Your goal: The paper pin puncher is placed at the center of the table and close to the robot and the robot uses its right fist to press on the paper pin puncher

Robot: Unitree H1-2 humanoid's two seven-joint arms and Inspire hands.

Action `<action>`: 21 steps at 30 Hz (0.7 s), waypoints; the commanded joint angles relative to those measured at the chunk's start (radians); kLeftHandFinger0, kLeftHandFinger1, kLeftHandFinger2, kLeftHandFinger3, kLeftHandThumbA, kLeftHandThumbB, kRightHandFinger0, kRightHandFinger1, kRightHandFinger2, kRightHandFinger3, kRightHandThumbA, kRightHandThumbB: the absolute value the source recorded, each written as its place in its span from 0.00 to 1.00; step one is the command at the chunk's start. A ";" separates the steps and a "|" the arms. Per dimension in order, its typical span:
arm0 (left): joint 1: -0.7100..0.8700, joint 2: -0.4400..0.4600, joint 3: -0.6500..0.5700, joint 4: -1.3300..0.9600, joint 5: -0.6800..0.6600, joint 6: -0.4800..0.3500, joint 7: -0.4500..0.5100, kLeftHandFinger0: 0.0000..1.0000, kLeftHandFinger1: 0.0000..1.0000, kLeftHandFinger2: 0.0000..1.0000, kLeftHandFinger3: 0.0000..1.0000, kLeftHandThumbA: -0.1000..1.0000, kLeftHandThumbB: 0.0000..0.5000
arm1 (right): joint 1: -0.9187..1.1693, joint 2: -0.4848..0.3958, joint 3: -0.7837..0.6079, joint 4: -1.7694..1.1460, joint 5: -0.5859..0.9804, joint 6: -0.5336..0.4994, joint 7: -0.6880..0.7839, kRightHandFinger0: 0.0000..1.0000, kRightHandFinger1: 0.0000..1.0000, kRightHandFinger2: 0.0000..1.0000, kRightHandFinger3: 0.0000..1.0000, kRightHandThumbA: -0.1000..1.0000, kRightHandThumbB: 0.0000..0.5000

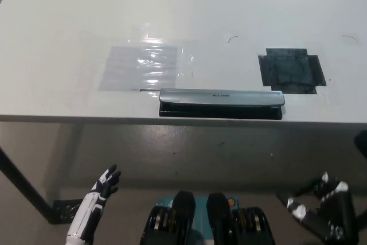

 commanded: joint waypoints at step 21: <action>-0.047 0.027 0.002 -0.024 0.008 -0.025 -0.017 1.00 1.00 1.00 1.00 1.00 0.57 | -0.895 0.089 0.042 0.101 0.062 0.459 -0.054 0.03 0.01 0.07 0.01 1.00 0.33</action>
